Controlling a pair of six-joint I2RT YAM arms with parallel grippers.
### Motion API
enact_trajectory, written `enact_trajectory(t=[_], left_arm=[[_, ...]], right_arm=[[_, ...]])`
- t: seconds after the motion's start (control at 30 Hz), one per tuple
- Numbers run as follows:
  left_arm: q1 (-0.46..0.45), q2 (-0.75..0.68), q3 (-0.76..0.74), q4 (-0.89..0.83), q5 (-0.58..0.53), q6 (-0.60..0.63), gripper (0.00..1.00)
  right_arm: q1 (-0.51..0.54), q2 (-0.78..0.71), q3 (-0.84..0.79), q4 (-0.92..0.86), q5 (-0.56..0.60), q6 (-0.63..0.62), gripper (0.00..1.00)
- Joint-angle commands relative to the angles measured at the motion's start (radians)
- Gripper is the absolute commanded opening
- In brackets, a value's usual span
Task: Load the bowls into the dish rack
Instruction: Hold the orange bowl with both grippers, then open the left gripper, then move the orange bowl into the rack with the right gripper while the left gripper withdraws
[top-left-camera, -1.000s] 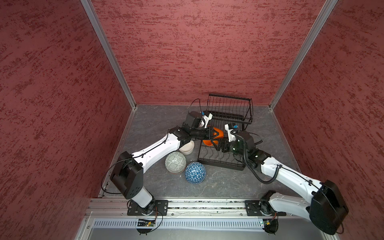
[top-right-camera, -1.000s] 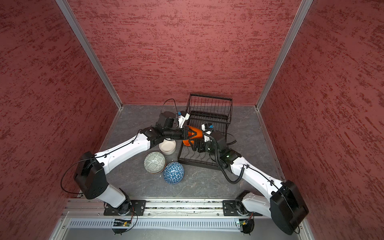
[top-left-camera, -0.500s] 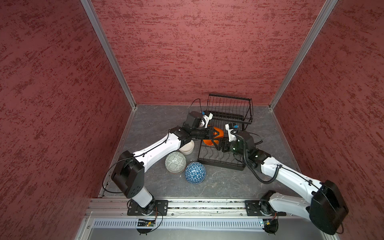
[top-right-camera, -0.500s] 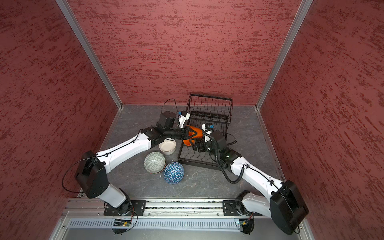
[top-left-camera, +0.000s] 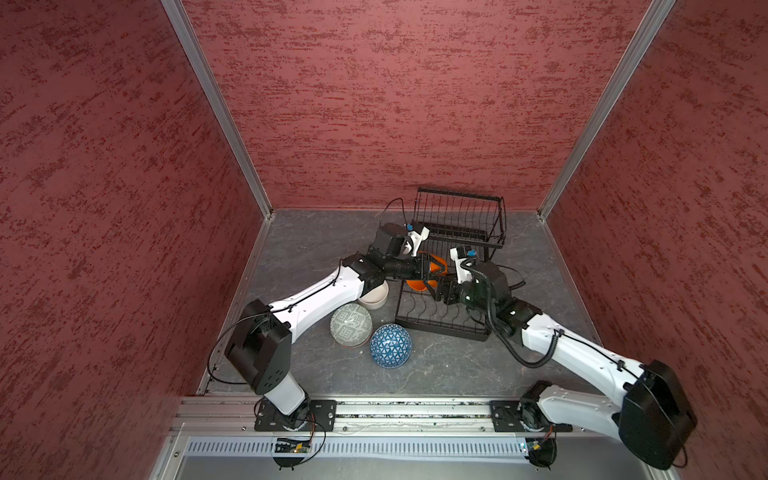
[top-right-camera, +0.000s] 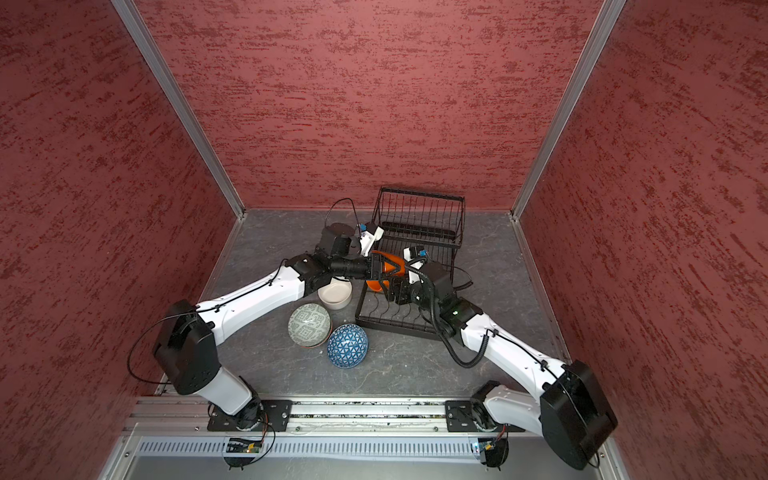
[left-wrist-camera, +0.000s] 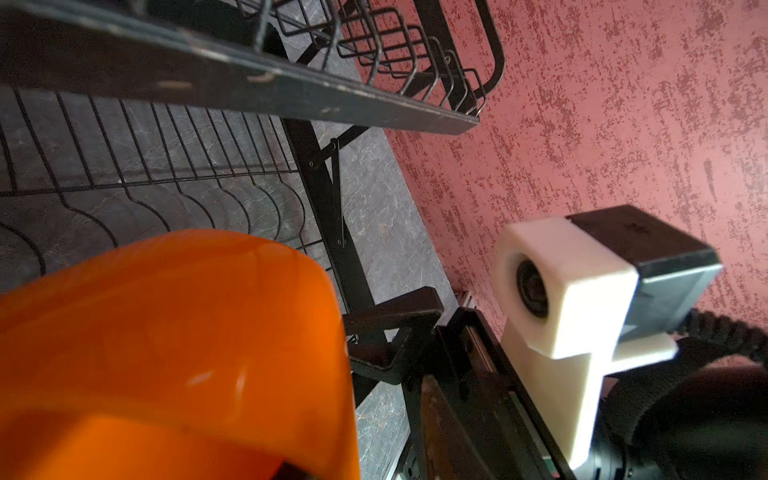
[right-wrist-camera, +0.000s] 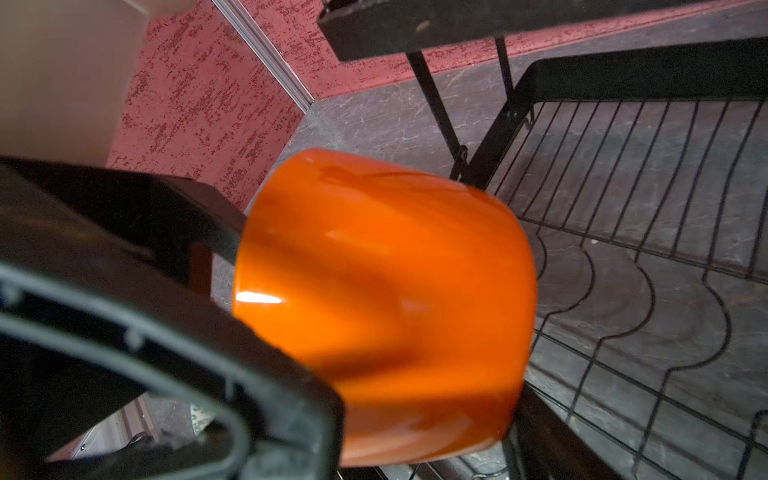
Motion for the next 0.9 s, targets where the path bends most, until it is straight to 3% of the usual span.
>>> enact_trajectory(t=[0.0,0.27,0.67,0.87], left_arm=[[-0.004,0.012,0.032,0.019,0.013,0.005,0.38],[-0.004,0.006,0.030,-0.010,-0.014,0.022,0.56],[0.030,-0.102,-0.019,-0.035,-0.096,0.066,1.00],[0.081,-0.193,-0.077,-0.074,-0.155,0.085,1.00]], right_arm=[[0.004,-0.009,0.010,0.028,0.053,-0.018,0.75],[0.004,-0.002,0.016,-0.031,0.156,-0.059,0.75],[0.004,0.033,0.069,-0.159,0.293,-0.180,0.75],[0.005,0.069,0.123,-0.219,0.362,-0.259,0.75]])
